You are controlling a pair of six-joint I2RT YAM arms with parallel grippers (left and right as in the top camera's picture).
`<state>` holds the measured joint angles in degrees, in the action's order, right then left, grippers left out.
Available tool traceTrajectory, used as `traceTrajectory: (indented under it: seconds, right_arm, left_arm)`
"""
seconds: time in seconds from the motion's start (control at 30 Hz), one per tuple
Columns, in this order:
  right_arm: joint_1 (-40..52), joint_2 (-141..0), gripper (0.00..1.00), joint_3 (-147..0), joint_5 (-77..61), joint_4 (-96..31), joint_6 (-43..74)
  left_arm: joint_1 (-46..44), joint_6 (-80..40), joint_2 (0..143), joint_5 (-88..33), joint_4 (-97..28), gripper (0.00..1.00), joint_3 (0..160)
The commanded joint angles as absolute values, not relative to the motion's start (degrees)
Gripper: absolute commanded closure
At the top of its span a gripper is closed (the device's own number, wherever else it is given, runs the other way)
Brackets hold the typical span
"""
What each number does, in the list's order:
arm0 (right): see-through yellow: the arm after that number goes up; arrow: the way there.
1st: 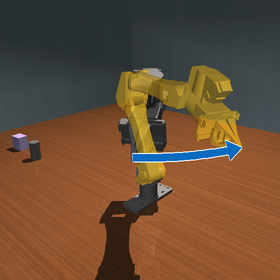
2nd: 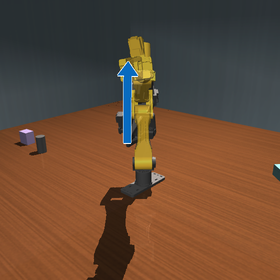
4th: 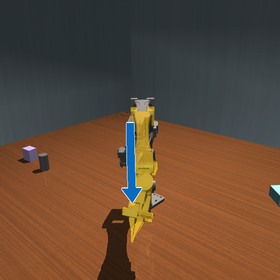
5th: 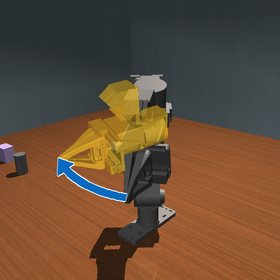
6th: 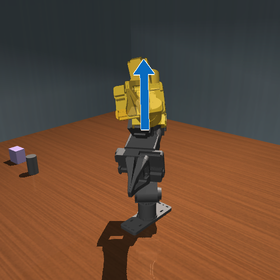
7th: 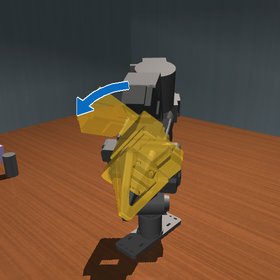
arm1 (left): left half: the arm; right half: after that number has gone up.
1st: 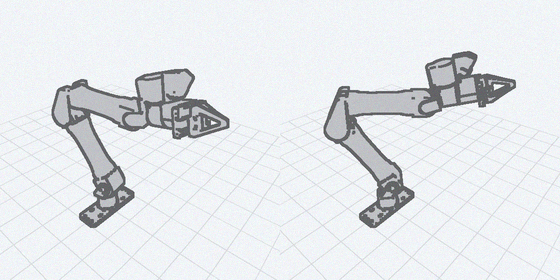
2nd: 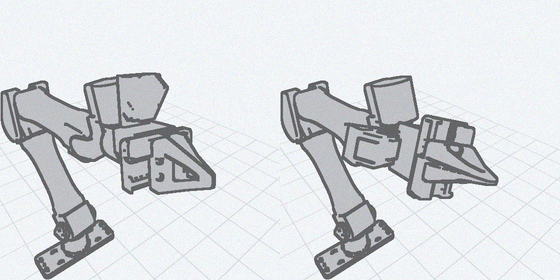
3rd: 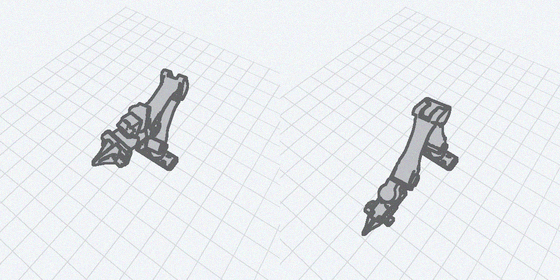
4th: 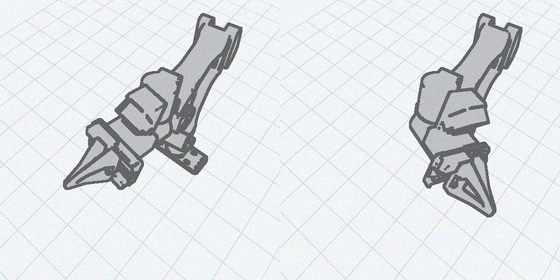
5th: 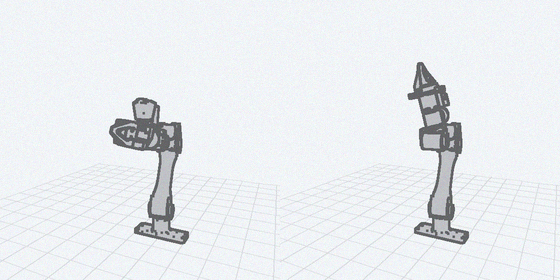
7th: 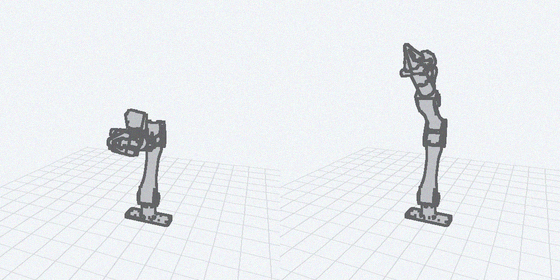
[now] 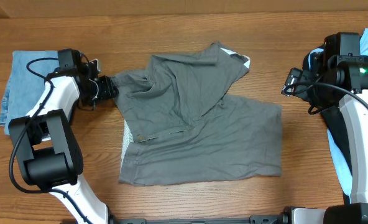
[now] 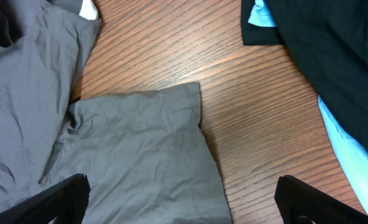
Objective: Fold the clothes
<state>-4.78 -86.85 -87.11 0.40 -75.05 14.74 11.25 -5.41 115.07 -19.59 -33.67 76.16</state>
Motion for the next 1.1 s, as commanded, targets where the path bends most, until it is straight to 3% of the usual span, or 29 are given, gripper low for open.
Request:
traceTrajectory:
  seconds: [0.0,0.2,0.37,0.63,0.83,0.87,0.93,0.97,1.0,1.07]
  right_arm:
    - [-4.9,-86.9,0.0,-87.7,0.8,-74.9,14.6]
    - [-4.9,-86.9,0.0,-87.7,0.8,-74.9,14.6]
    - [-4.9,-86.9,0.0,-87.7,0.8,-74.8,14.6]
    - [-4.9,-86.9,0.0,-87.7,0.8,-74.9,14.6]
    - [-4.9,-86.9,0.0,-87.7,0.8,-74.9,14.6]
    - [-4.9,-86.9,0.0,-87.7,0.8,-74.9,14.6]
    - [-4.9,-86.9,0.0,-87.7,0.8,-74.9,14.6]
    - [-4.9,-86.9,0.0,-87.7,0.8,-74.9,14.6]
    - [-4.9,-86.9,0.0,-87.7,0.8,-74.9,14.6]
    - [-4.9,-86.9,0.0,-87.7,0.8,-74.9,14.6]
  left_arm:
    - [10.8,-4.3,115.1,-21.1,-30.6,0.62,75.0]
    - [10.8,-4.3,115.1,-32.6,-26.8,0.86,78.3]
    - [10.8,-6.5,115.1,-34.3,-27.1,0.96,84.9]
    - [9.2,-6.4,115.1,-33.8,-23.0,0.96,89.4]
    - [5.0,-6.4,116.9,-20.1,-21.1,0.86,89.4]
    - [4.5,-6.4,118.2,-18.5,-21.0,0.78,89.4]
    - [4.5,-6.6,120.8,-17.9,-20.2,0.48,89.4]
    - [4.5,-7.7,122.4,-17.8,-19.8,0.28,89.4]
    - [5.0,-9.5,123.9,-18.1,-19.6,0.0,89.4]
    - [6.3,-11.5,124.4,-20.7,-19.6,0.0,89.8]
